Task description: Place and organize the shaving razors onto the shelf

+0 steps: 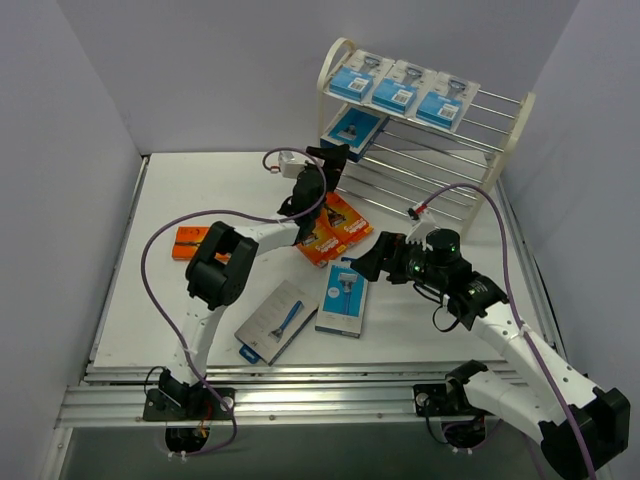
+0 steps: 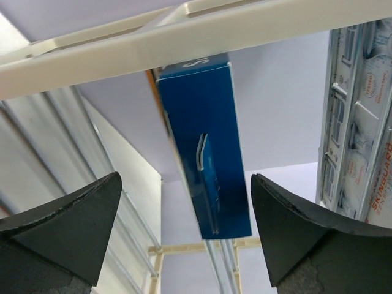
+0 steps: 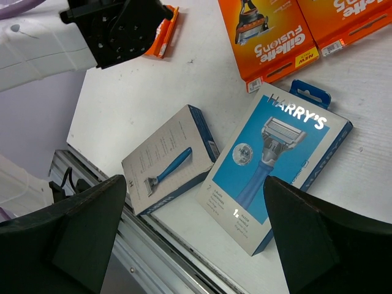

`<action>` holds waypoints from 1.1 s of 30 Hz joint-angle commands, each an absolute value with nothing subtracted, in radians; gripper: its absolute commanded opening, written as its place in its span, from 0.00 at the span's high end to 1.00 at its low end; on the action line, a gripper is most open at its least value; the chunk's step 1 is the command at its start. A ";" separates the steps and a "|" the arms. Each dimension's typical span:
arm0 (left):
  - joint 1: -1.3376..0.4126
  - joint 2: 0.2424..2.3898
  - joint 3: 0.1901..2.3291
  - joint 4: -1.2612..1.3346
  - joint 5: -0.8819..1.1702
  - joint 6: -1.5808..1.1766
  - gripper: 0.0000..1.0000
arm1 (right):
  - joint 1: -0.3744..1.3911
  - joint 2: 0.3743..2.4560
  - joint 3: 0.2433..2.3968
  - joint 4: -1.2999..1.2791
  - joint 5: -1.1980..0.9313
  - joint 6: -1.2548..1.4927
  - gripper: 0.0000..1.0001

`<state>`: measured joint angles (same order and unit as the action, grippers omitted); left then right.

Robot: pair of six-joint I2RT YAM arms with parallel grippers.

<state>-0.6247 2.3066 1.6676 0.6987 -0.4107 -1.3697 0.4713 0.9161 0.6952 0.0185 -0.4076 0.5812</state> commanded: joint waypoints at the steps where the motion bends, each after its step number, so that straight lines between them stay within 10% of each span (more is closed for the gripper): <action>1: -0.603 2.185 1.606 0.751 -0.367 -1.330 0.06 | 0.462 0.900 0.706 0.032 -0.367 0.557 0.10; 17: -0.486 1.790 1.259 0.773 -0.034 -1.134 0.06 | 0.434 1.015 0.820 0.048 -0.106 0.428 0.14; 33: -0.272 1.260 1.099 0.075 0.199 -0.594 0.06 | 0.540 1.293 0.957 0.282 0.195 0.178 0.38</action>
<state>-0.3046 1.2945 1.1545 0.2298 0.1375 -0.7330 0.5331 1.2499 0.8841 0.1818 0.1013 0.2626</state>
